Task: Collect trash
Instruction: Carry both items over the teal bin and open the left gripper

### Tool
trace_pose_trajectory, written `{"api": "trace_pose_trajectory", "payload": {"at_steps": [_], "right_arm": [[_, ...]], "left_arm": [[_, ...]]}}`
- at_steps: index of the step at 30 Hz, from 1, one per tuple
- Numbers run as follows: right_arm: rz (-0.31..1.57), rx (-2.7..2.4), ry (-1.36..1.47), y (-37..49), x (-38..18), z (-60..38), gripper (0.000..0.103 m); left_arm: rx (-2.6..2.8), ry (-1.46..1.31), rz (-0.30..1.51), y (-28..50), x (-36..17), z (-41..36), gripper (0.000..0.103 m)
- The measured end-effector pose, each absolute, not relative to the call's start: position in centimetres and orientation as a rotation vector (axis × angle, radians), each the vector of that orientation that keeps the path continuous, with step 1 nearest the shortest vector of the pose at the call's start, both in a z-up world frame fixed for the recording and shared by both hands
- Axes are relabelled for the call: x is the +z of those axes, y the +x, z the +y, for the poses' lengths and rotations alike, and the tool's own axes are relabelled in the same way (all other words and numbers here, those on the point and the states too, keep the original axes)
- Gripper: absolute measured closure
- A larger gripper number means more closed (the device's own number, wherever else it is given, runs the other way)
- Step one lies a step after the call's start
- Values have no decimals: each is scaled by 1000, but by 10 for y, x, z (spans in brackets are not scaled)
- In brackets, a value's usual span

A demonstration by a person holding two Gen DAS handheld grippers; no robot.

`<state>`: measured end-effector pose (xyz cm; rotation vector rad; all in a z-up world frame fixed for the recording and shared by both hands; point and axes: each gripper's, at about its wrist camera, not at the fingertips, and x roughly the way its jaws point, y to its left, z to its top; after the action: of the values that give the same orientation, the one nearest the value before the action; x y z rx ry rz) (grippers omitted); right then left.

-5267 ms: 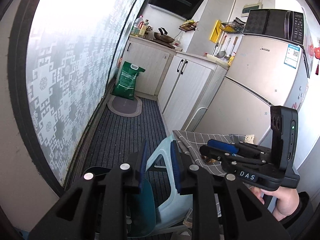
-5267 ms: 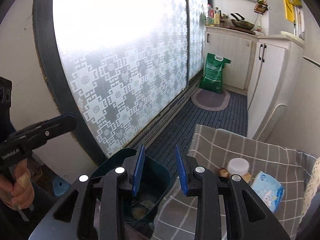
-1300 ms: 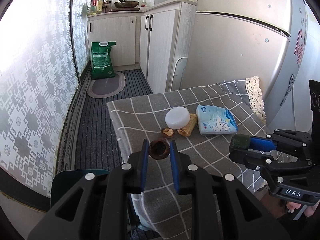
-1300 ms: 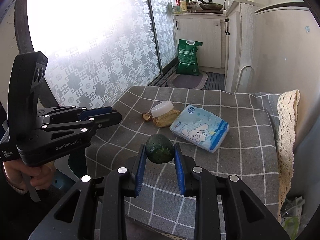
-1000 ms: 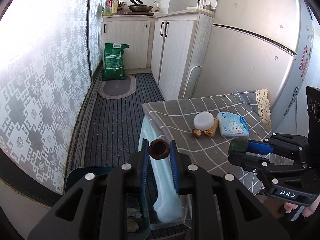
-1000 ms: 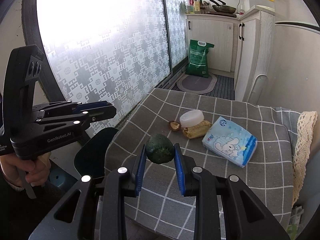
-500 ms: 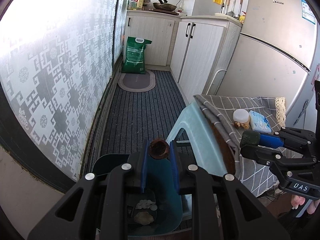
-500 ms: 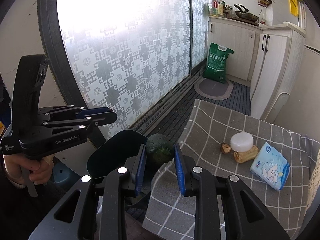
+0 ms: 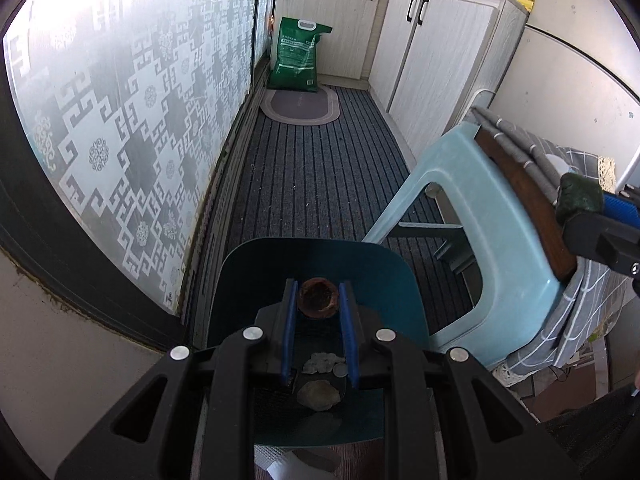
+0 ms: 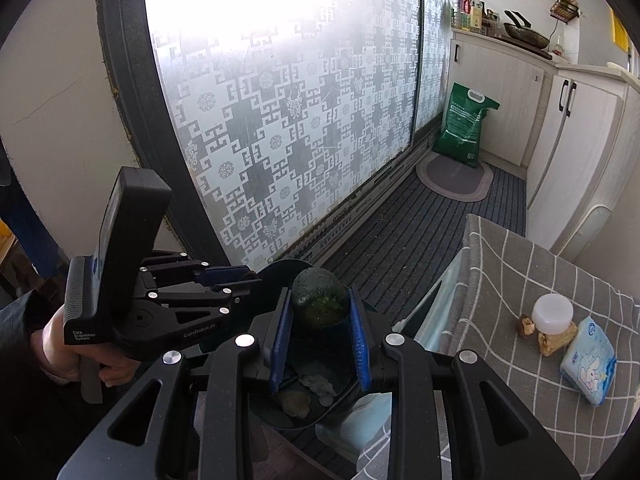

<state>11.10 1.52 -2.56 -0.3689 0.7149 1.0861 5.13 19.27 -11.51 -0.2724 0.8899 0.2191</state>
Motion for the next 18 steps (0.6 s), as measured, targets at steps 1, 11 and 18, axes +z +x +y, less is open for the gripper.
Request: {"api": "trace_pose_trajectory", "payload": {"at_steps": [1,11,18], "right_arm": [[720,1085,-374,111,-27,17,76],[781,1074,-416,110,-44,34,75],[896,1045,-506,111,-80,53,75]], "left_arm": [[220,-271,905,51,-120,194,80],[233,-237,1082,53,-176,202,80],[211,-234,1181,51,-203,201,80]]}}
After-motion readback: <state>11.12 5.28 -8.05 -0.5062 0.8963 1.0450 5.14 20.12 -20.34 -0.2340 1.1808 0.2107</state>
